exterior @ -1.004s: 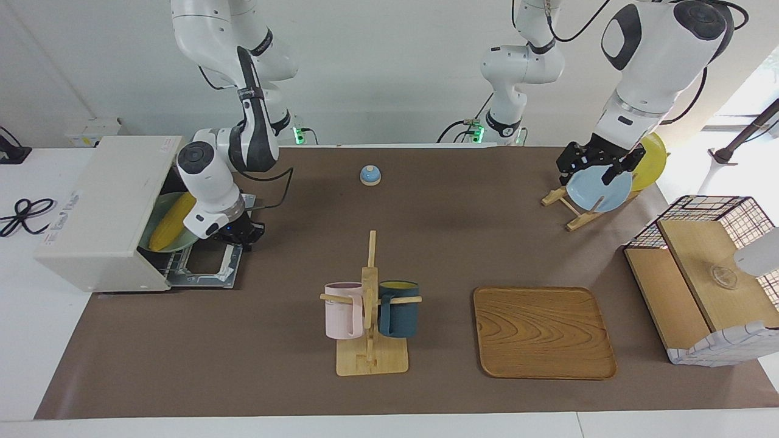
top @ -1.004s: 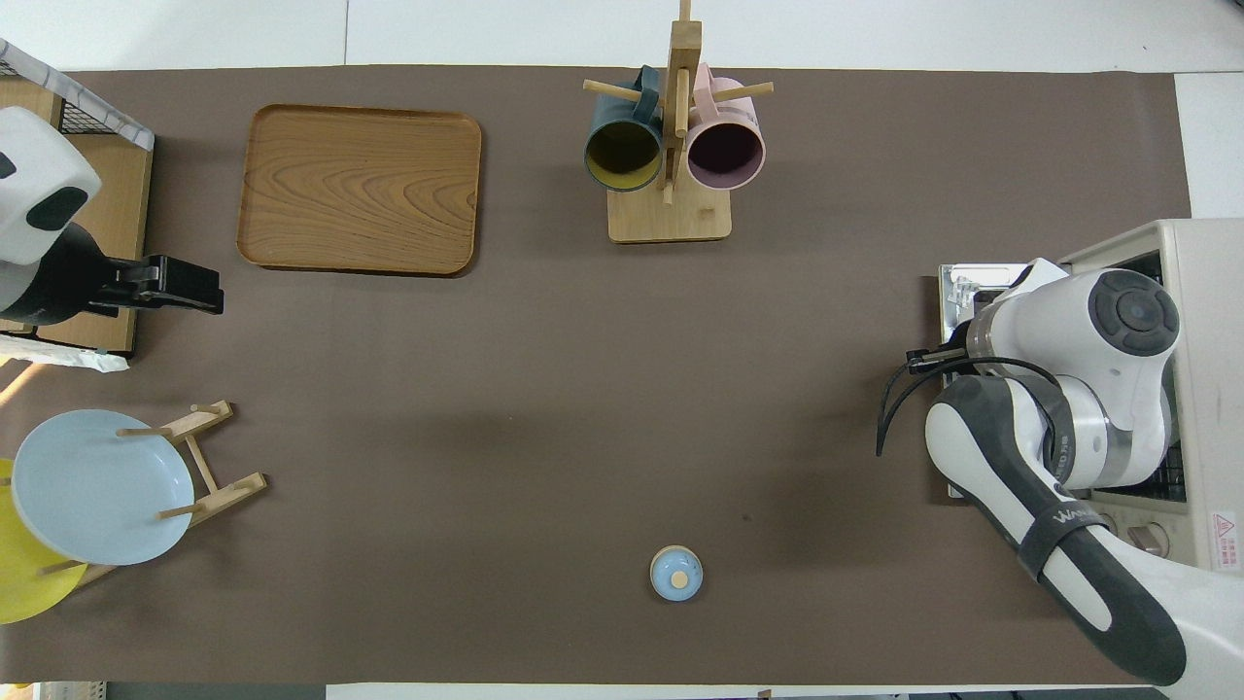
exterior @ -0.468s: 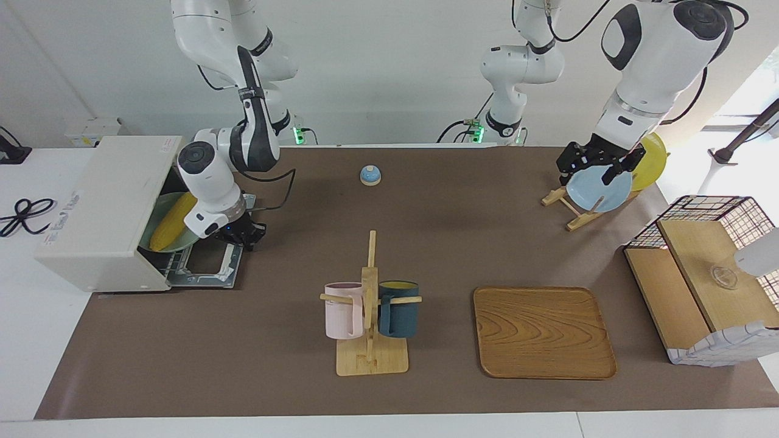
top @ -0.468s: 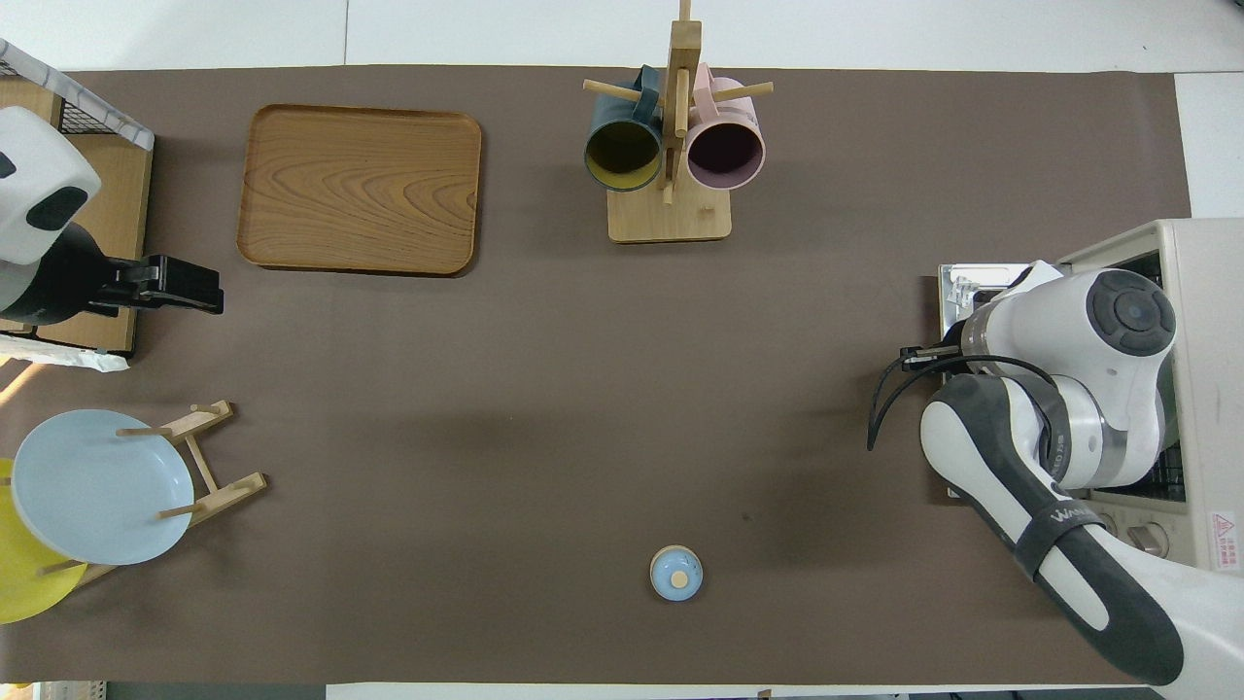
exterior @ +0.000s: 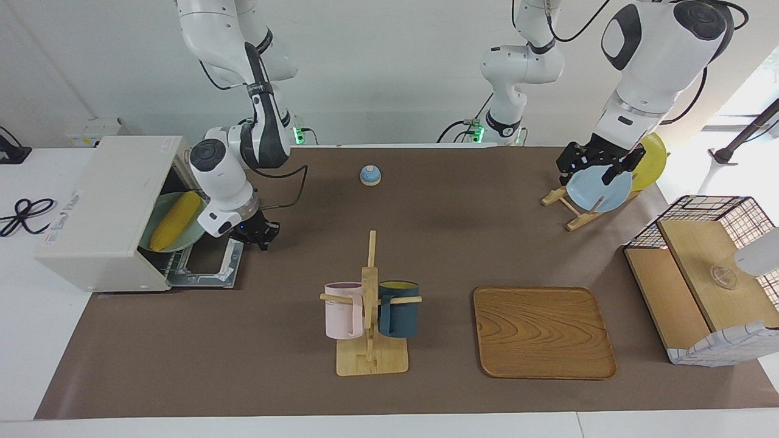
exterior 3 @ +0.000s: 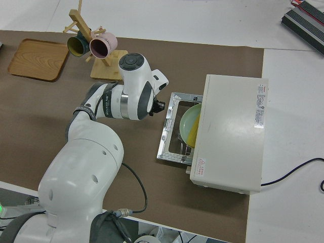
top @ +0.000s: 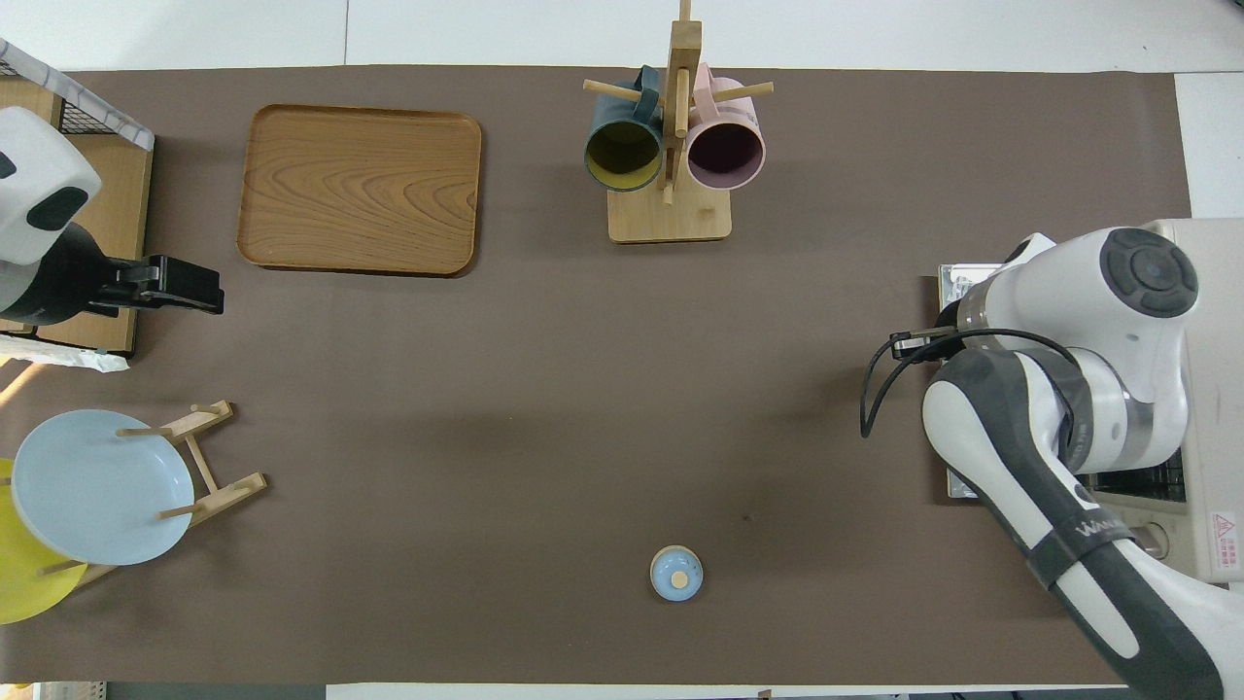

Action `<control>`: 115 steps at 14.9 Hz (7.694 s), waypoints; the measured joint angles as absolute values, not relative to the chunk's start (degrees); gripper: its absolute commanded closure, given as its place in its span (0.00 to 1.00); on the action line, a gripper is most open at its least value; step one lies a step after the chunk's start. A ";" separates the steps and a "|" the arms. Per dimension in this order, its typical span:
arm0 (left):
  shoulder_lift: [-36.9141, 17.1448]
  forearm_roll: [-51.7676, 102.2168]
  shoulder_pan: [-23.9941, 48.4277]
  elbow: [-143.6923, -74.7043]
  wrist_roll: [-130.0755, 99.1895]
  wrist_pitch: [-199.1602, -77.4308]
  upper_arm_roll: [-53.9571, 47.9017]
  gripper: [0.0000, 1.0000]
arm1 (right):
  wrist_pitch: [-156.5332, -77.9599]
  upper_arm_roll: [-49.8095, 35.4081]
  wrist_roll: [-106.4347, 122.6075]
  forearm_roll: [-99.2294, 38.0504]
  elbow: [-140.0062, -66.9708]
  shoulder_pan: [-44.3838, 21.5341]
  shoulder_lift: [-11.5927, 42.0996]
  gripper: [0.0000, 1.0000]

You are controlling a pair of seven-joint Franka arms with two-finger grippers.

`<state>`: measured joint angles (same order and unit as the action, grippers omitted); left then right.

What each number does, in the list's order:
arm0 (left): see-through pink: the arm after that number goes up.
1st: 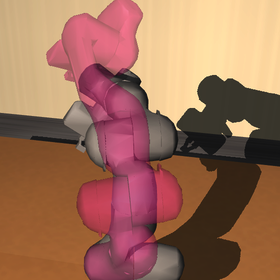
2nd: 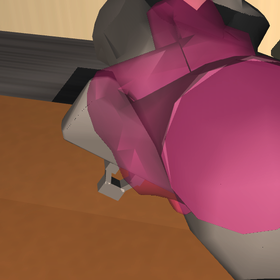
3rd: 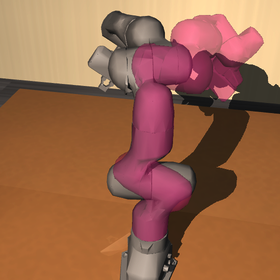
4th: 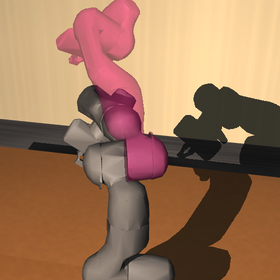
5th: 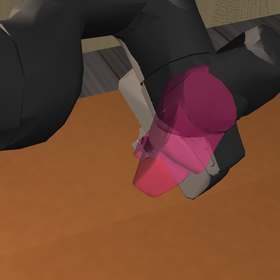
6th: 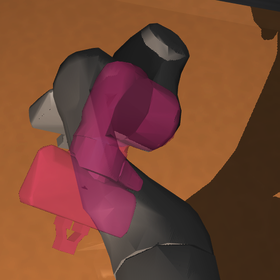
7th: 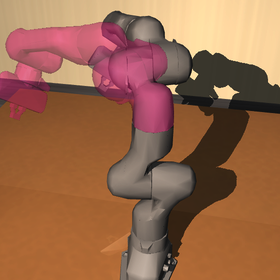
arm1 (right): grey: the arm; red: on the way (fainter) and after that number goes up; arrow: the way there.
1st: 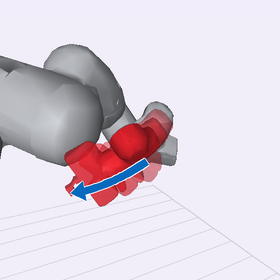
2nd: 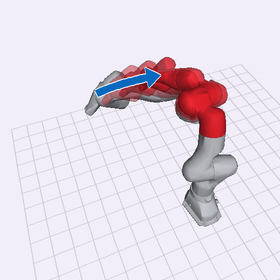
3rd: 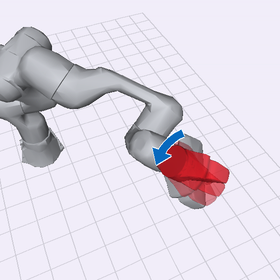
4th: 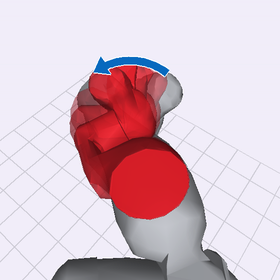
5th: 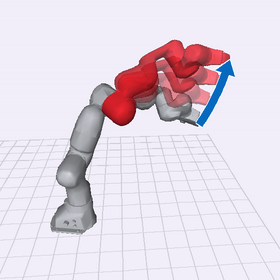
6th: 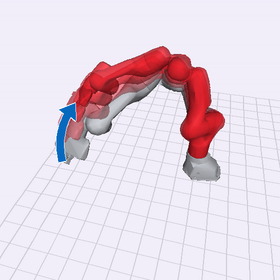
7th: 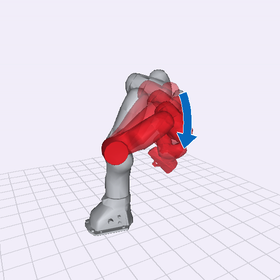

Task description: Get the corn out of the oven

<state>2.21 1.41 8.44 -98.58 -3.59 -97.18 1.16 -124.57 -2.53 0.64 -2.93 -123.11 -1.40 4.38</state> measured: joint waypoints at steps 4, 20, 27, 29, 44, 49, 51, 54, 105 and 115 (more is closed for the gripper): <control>2.21 1.41 8.44 -98.58 -3.59 -97.18 1.16 0.00 | -118.45 -2.21 0.44 4.45 -122.34 2.99 0.02 0.35; 2.21 1.41 8.44 -98.58 -3.59 -97.18 1.16 0.00 | -118.82 -2.46 -0.14 5.82 -127.31 8.81 -0.92 0.83; 2.21 1.41 8.44 -98.58 -3.59 -97.18 1.16 0.00 | -118.94 -2.72 -0.05 6.64 -128.00 8.27 -1.92 1.00; 2.21 1.41 8.44 -98.58 -3.59 -97.18 1.16 0.00 | -117.60 -2.77 -0.03 7.31 -127.48 6.76 -2.16 1.00; 2.21 1.41 8.44 -98.58 -3.59 -97.18 1.16 0.00 | -98.07 -3.50 -26.87 9.15 -103.81 -22.41 8.13 1.00; 2.21 1.41 8.44 -98.58 -3.59 -97.18 1.16 0.00 | -95.39 -3.70 -43.10 9.14 -91.30 -32.93 20.11 1.00; 2.21 1.41 8.44 -98.58 -3.59 -97.18 1.16 0.00 | -95.61 -3.92 -47.52 9.01 -85.55 -35.91 26.18 1.00; 2.21 1.41 8.44 -98.58 -3.59 -97.18 1.16 0.00 | -100.48 -4.26 -51.02 7.71 -82.97 -38.14 30.50 1.00; -20.97 14.92 41.90 -104.64 -5.28 -127.92 -0.73 0.00 | -126.39 -5.01 -27.18 24.94 -129.22 -3.32 7.37 1.00; -23.52 15.62 44.97 -104.66 -6.38 -129.97 -0.66 0.00 | -115.19 -5.92 -7.05 20.25 -125.40 3.34 -5.11 1.00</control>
